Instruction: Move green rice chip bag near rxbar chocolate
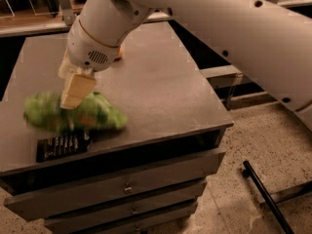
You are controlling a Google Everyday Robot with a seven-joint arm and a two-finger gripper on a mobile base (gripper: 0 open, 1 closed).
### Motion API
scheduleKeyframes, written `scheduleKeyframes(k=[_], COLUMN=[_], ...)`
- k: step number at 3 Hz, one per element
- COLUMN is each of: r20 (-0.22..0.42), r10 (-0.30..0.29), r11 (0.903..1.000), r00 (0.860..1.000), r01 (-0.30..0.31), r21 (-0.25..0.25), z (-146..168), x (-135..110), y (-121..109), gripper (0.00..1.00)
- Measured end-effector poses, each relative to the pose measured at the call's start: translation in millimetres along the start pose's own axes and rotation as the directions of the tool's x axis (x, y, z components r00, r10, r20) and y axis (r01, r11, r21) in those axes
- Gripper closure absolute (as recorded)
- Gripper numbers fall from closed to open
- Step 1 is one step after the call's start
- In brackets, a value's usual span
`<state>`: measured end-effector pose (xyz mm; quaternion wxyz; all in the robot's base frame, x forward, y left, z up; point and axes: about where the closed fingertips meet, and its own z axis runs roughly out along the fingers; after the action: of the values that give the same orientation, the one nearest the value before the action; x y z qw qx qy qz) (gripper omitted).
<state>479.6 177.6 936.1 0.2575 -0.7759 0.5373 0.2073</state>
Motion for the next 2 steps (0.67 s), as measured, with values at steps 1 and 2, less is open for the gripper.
scheduleKeyframes(k=[1, 2], r20=[0.044, 0.065], r10=[0.007, -0.009], r11=[0.9995, 0.9978], r00=[0.999, 0.998], r01=[-0.006, 0.013], r21=[-0.032, -0.065], z=[11.8, 15.9], x=[-5.4, -8.3], y=[5.4, 6.5], gripper=[0.00, 0.00])
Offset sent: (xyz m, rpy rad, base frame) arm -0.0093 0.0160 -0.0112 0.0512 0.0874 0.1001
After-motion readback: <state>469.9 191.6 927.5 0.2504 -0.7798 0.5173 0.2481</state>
